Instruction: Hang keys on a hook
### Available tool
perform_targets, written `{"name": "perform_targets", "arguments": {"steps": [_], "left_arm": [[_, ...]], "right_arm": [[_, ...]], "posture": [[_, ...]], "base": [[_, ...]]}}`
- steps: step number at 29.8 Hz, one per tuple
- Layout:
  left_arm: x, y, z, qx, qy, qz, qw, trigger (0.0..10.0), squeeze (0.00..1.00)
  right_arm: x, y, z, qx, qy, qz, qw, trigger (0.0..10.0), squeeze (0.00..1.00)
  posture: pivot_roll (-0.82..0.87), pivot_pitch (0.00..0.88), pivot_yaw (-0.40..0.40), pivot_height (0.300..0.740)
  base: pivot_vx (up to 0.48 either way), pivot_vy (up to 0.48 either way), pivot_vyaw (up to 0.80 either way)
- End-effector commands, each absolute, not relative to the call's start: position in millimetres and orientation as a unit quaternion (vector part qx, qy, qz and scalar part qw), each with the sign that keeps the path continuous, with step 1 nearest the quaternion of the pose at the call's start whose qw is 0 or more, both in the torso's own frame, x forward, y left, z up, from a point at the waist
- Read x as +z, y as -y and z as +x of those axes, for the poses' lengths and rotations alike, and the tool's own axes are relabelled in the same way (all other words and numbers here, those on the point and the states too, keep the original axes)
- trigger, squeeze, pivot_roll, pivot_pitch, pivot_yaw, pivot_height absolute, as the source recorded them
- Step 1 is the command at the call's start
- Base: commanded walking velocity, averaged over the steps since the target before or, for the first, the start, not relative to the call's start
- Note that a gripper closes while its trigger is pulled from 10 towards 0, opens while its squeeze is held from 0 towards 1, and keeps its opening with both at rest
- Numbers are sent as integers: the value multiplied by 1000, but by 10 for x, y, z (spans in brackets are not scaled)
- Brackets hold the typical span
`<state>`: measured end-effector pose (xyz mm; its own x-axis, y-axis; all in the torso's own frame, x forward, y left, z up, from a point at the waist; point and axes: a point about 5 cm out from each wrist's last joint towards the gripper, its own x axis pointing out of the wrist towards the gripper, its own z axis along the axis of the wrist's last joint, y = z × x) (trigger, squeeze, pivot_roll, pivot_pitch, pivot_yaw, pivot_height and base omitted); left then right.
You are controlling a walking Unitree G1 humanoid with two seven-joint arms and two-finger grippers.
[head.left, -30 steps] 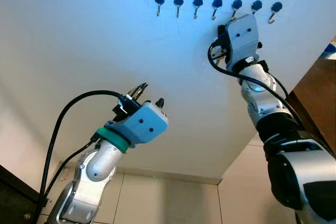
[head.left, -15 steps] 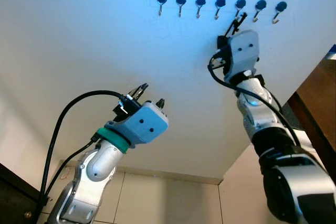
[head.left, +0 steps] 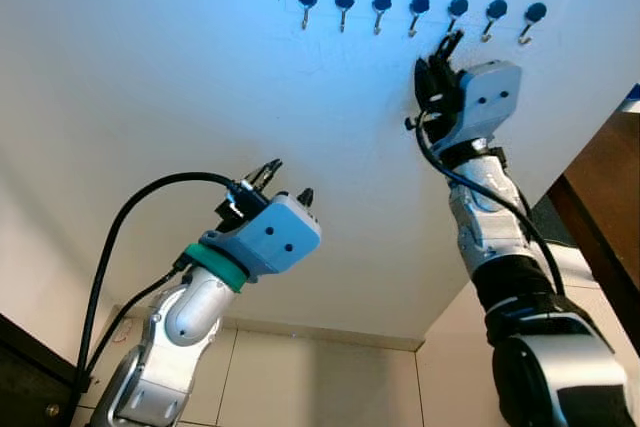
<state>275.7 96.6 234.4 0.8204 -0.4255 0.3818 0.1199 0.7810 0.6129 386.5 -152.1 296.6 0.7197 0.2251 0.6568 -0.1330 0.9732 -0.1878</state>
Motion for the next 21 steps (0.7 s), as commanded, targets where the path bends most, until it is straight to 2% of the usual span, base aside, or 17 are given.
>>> {"name": "perform_targets", "arguments": {"steps": [1, 8, 11, 12, 13, 15, 18, 21], "left_arm": [[2297, -970, 2743, -153, 250, 297, 909, 10000, 0], [2287, -974, 2744, -156, 248, 296, 909, 10000, 0], [2258, -1003, 2771, -156, 226, 267, 924, 10000, 0], [2249, -1047, 2818, -153, 193, 201, 948, 10000, 0], [2245, -1076, 2853, -148, 170, 160, 961, 10000, 0], [2242, -1093, 2873, -145, 157, 135, 968, 10000, 0], [2223, -1140, 2922, -133, 139, 130, 973, 10000, 0], [2195, -1158, 2950, -119, 134, 136, 974, 10000, 0]], "right_arm": [[2884, 1559, 3838, 92, 357, -39, 929, 10000, 0], [2653, 1600, 3723, 75, 344, -23, 936, 10000, 0], [2421, 1650, 3622, 60, 319, -26, 945, 10000, 0], [2234, 1735, 3581, 35, 284, -27, 958, 10000, 0], [2205, 1777, 3572, 21, 279, -28, 960, 10000, 0], [2201, 1801, 3568, 13, 278, -27, 960, 10000, 0], [2237, 1809, 3573, -6, 282, -8, 959, 10000, 0], [2244, 1671, 3581, 8, 278, -6, 960, 10000, 0]], "posture": [[114, 119, 50, 740], [103, 122, 49, 740], [88, 118, 51, 740], [83, 117, 52, 740], [79, 114, 53, 740], [79, 114, 53, 740], [76, 108, 53, 740], [77, 105, 48, 740]], "base": [[0, 0, 0], [0, 0, 0], [0, 0, 0], [0, 0, 0], [0, 0, 0], [0, 0, 0], [0, 0, 0], [0, 0, 0]]}}
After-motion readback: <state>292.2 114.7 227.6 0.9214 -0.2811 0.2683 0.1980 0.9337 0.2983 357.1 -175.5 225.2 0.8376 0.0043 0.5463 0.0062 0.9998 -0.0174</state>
